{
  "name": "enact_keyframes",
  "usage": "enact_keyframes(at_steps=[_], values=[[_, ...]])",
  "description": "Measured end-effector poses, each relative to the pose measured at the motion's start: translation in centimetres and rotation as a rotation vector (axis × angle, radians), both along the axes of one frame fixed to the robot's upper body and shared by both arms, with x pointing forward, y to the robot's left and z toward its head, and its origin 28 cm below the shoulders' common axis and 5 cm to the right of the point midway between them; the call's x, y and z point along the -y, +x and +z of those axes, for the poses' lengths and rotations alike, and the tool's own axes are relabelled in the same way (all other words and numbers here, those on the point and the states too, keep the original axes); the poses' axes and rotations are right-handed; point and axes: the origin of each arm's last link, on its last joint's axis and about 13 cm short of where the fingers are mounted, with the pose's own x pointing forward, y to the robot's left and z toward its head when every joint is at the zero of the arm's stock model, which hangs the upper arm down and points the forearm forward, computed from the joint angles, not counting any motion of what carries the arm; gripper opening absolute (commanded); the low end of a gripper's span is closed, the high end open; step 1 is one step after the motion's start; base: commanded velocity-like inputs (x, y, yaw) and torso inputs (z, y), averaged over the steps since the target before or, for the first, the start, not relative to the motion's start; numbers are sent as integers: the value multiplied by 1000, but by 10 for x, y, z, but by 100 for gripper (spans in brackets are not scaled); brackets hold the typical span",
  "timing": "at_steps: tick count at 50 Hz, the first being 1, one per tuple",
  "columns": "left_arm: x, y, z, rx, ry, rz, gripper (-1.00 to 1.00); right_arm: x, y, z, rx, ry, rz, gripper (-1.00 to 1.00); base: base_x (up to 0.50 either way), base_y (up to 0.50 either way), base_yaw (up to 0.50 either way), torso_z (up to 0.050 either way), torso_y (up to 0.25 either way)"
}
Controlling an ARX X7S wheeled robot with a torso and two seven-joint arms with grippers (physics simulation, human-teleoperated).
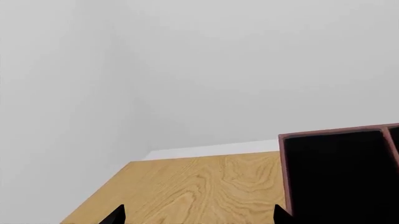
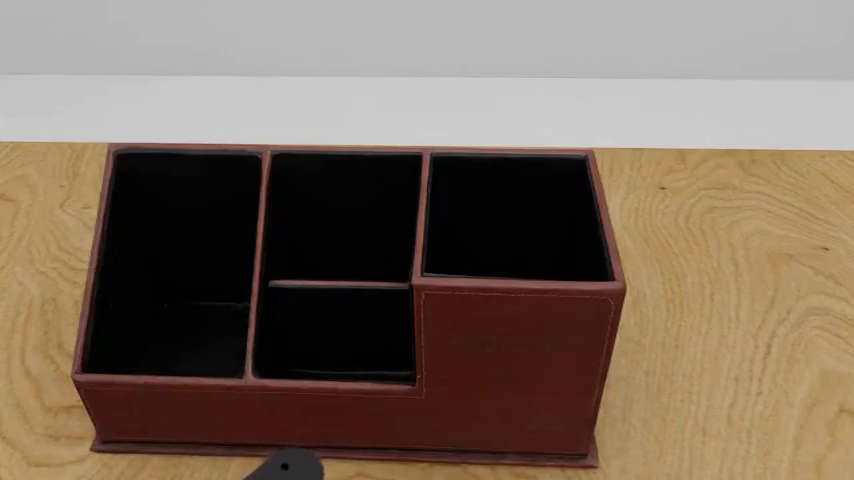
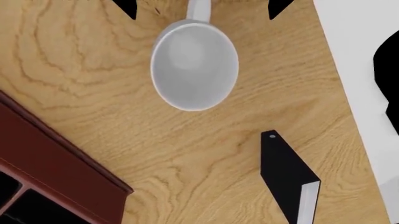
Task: Pick up the white mug and place it to the right of the caddy.
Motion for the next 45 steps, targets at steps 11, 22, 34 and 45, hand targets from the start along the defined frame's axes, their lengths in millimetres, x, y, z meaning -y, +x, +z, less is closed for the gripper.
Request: enact_keyframes(at_steps=[11,22,34,45], values=[[-1,1,0,0,1,0,100,-2,2,-5,-21,-8,8,100,0,0,0,0,0],[-1,4,-1,-1,4,-2,100,-4,7,-10,-43,-12,10,100,0,0,0,0,0],[-1,6,-2,-1,9,0,100,-5,12,-18,-70,-11,9,100,0,0,0,0,0],[-2,6,-3,-4,12,4,100,-6,14,-23,-105,-5,6,100,0,0,0,0,0]])
